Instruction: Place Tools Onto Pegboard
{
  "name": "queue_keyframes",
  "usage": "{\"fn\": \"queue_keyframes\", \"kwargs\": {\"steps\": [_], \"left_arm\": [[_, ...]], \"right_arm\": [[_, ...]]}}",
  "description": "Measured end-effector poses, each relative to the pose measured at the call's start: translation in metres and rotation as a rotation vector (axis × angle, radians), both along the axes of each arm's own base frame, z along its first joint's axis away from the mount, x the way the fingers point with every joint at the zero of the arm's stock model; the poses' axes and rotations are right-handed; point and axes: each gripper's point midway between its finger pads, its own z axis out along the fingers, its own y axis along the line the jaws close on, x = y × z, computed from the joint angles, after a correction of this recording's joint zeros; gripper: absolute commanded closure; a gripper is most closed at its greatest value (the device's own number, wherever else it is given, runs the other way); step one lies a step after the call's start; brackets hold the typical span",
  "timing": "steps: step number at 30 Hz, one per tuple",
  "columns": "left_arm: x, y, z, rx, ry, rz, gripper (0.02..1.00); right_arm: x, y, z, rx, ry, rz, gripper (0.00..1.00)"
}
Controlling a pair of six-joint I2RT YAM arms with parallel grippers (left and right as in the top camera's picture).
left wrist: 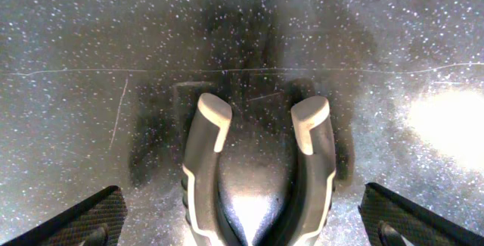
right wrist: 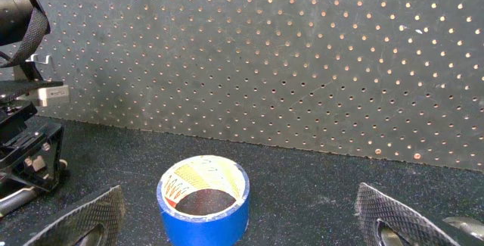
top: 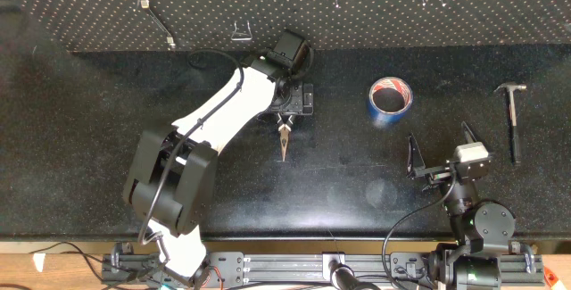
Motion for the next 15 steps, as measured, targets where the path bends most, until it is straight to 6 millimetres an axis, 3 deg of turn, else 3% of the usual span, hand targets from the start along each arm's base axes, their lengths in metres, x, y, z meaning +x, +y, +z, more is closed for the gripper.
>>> {"fn": "queue_keyframes", "kwargs": {"steps": [15], "left_arm": [[0.004,0.0015,0.0006,0.011,-0.019,0.003,0.018]], "right_arm": [[0.0,0.0,0.0,0.0,0.0,0.0,0.005]]}}
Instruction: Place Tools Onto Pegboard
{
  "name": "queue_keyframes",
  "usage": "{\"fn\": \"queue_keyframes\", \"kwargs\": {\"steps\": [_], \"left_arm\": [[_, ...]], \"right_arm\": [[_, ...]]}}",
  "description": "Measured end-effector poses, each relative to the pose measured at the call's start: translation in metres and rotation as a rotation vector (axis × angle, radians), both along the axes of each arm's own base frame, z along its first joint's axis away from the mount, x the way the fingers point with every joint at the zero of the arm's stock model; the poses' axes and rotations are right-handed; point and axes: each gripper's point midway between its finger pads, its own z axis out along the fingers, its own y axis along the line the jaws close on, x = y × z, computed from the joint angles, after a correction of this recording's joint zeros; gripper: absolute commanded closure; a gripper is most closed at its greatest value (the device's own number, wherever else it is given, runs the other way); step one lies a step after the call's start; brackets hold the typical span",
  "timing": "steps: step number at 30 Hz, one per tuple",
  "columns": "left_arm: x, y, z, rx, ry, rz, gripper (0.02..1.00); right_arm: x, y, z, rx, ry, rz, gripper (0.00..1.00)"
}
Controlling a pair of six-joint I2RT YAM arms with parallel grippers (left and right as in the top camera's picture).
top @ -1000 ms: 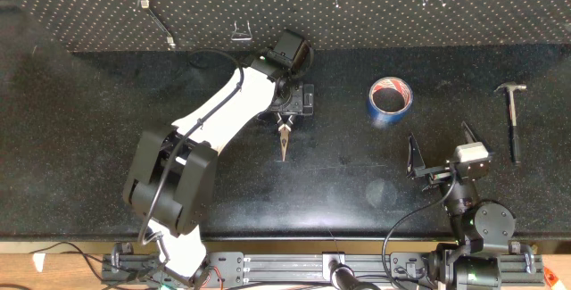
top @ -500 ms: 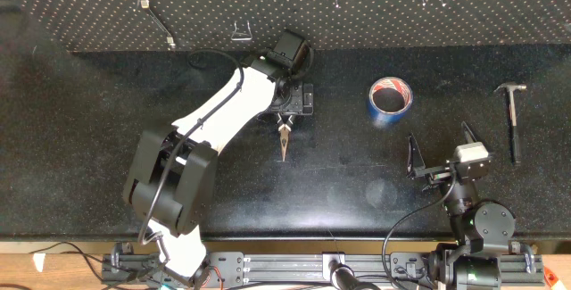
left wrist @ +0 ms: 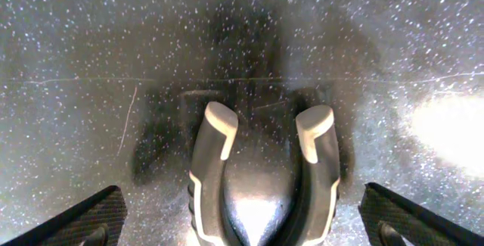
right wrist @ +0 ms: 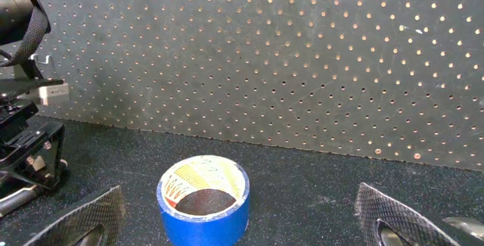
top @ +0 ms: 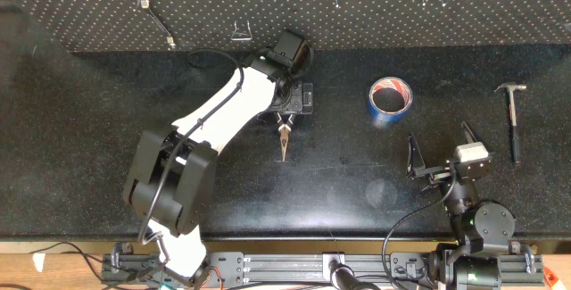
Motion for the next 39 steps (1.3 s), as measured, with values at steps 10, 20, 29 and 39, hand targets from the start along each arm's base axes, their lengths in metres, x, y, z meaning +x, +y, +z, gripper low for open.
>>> {"fn": "queue_keyframes", "kwargs": {"steps": [10,20,29,39], "left_arm": [[0.0005,-0.0003,0.0001,-0.001,-0.002,0.0,0.02],[0.0006,-0.0005,-0.0066,0.003,0.008,0.0,0.018],[0.0005,-0.0005,-0.0074,0.003,0.01,0.003,0.275],[0.0003,-0.0005,-0.0075,0.001,0.011,0.015,0.588]], "right_arm": [[0.0,0.0,0.0,0.0,0.0,0.0,0.005],[0.0,0.0,0.0,0.0,0.0,0.0,0.005],[0.0,0.0,0.0,0.0,0.0,0.0,0.005],[0.0,0.0,0.0,0.0,0.0,0.0,0.005]]}}
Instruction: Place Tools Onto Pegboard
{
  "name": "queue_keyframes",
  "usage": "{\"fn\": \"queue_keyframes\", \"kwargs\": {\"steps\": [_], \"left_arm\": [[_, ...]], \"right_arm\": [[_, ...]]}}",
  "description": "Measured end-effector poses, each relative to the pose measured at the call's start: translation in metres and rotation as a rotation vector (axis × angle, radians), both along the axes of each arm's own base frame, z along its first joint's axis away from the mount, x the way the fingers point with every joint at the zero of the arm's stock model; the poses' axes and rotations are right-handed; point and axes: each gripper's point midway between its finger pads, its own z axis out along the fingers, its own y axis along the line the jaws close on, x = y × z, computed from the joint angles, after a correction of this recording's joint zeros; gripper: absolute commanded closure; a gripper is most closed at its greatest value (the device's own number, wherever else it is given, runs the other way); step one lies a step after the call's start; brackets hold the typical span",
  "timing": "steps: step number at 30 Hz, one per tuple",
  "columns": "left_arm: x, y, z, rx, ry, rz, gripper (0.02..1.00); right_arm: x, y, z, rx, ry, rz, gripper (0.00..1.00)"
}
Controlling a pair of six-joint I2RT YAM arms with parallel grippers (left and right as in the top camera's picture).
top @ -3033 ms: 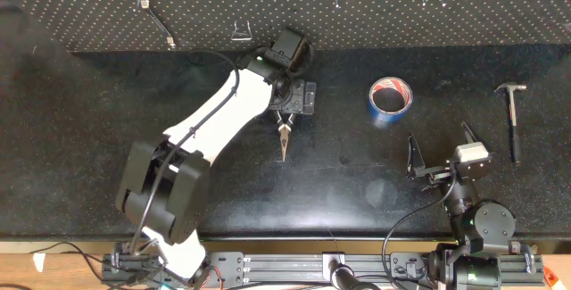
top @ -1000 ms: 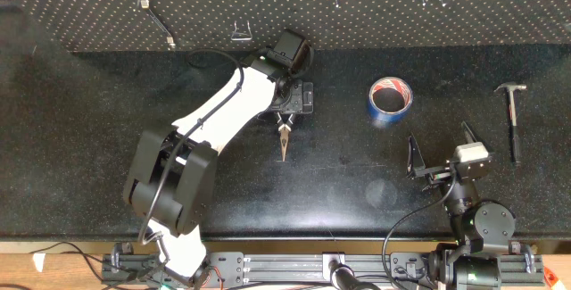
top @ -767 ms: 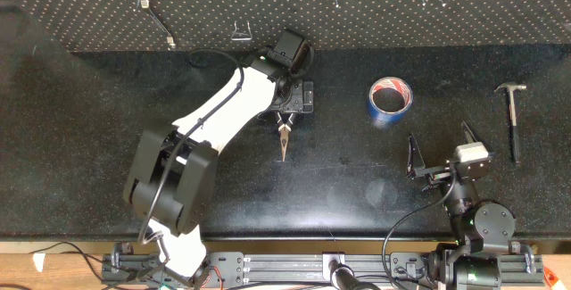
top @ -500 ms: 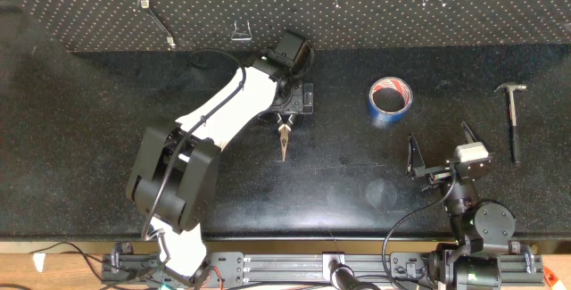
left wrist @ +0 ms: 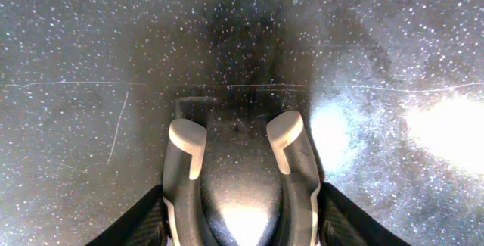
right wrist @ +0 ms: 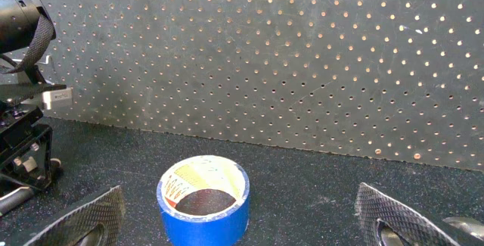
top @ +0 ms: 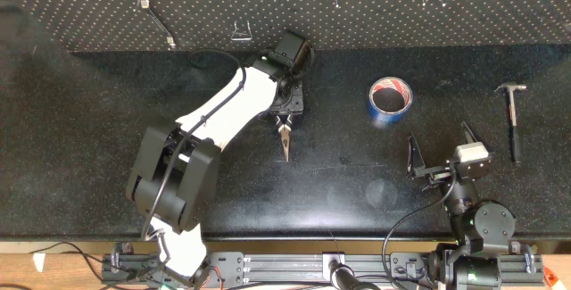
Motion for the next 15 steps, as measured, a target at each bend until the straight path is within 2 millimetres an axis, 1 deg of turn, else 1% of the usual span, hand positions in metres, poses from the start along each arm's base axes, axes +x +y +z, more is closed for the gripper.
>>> {"fn": "queue_keyframes", "kwargs": {"steps": [3,4,6,7,9,11,12,15], "left_arm": [[0.0,0.0,0.0,0.0,0.0,0.0,0.59],[0.0,0.0,0.0,0.0,0.0,0.0,0.619],[0.0,0.0,0.0,0.0,0.0,0.0,0.643],[0.0,0.0,0.0,0.0,0.0,0.0,0.671],[0.0,0.0,0.0,0.0,0.0,0.0,0.759],[0.0,0.0,0.0,0.0,0.0,0.0,0.895],[0.0,0.0,0.0,0.0,0.0,0.0,0.987],[0.0,0.0,0.0,0.0,0.0,0.0,0.989]], "right_arm": [[0.0,0.0,0.0,0.0,0.0,0.0,0.005],[0.0,0.0,0.0,0.0,0.0,0.0,0.007],[0.0,0.0,0.0,0.0,0.0,0.0,0.005],[0.0,0.0,0.0,0.0,0.0,0.0,0.005],[0.0,0.0,0.0,0.0,0.0,0.0,0.005],[0.0,0.0,0.0,0.0,0.0,0.0,0.005],[0.0,0.0,0.0,0.0,0.0,0.0,0.005],[0.0,0.0,0.0,0.0,0.0,0.0,0.005]]}}
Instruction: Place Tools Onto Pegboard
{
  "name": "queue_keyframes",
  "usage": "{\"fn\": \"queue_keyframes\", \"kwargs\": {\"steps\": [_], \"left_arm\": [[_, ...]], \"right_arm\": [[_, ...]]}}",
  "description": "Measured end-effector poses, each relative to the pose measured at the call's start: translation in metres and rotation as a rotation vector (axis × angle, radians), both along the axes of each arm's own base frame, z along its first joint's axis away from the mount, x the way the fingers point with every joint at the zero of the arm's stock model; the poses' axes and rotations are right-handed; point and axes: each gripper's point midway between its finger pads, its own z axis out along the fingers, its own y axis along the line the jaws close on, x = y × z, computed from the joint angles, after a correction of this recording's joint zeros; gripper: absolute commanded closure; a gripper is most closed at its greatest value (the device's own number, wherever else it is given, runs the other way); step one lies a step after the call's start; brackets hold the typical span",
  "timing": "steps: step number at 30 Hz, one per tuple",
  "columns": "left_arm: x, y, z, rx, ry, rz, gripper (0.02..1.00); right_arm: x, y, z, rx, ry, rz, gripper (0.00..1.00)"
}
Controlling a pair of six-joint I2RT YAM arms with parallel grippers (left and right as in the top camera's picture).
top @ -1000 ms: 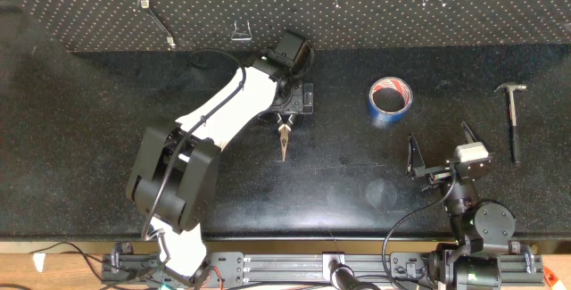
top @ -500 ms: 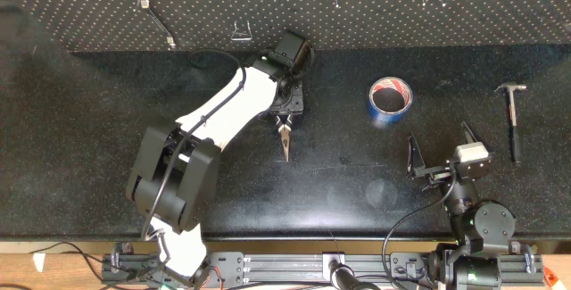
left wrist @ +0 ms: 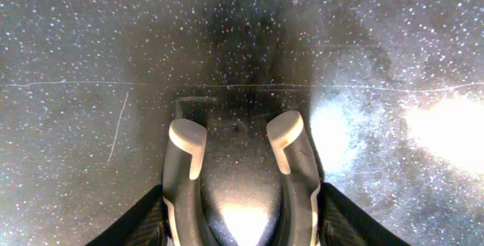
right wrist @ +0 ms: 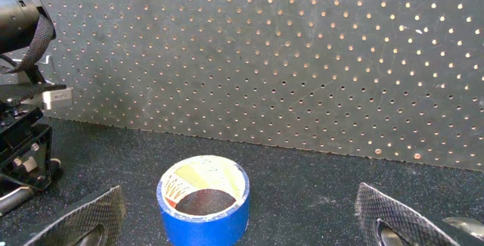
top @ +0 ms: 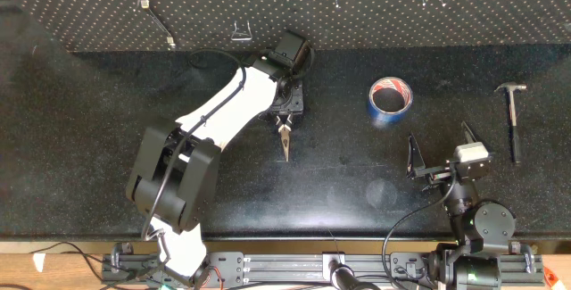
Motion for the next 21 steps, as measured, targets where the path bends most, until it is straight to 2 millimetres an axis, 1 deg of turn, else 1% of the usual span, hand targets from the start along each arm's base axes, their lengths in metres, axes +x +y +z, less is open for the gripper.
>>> {"fn": "queue_keyframes", "kwargs": {"steps": [6,8,10,11,12,13,14,15,17,18,21], "left_arm": [[0.0,0.0,0.0,0.0,0.001,0.0,0.989],[-0.004,0.002,0.003,0.003,0.01,0.0,0.991],[-0.013,0.006,0.013,0.012,0.028,-0.002,0.989],[-0.016,0.008,0.025,0.008,0.02,-0.009,0.989],[-0.017,0.008,0.029,0.008,0.015,-0.017,0.989],[-0.022,0.011,0.057,-0.008,-0.024,-0.029,0.991],[-0.026,0.014,0.076,-0.015,-0.051,-0.051,0.993],[-0.031,0.016,0.09,-0.021,-0.072,-0.064,0.993],[-0.047,0.025,0.131,-0.038,-0.135,-0.115,0.991],[-0.057,0.03,0.149,-0.044,-0.165,-0.133,0.991],[-0.084,0.052,0.19,-0.027,-0.248,-0.161,0.991]], "right_arm": [[0.0,0.0,0.0,0.0,0.0,0.0,0.005],[0.0,0.0,0.0,0.0,0.0,0.0,0.005],[0.0,0.0,0.0,0.0,0.0,0.0,0.005],[0.0,0.0,0.0,0.0,0.0,0.0,0.005],[0.0,0.0,0.0,0.0,0.0,0.0,0.005],[0.0,0.0,0.0,0.0,0.0,0.0,0.005],[0.0,0.0,0.0,0.0,0.0,0.0,0.005],[0.0,0.0,0.0,0.0,0.0,0.0,0.005],[0.0,0.0,0.0,0.0,0.0,0.0,0.005],[0.0,0.0,0.0,0.0,0.0,0.0,0.005],[0.0,0.0,0.0,0.0,0.0,0.0,0.007]]}}
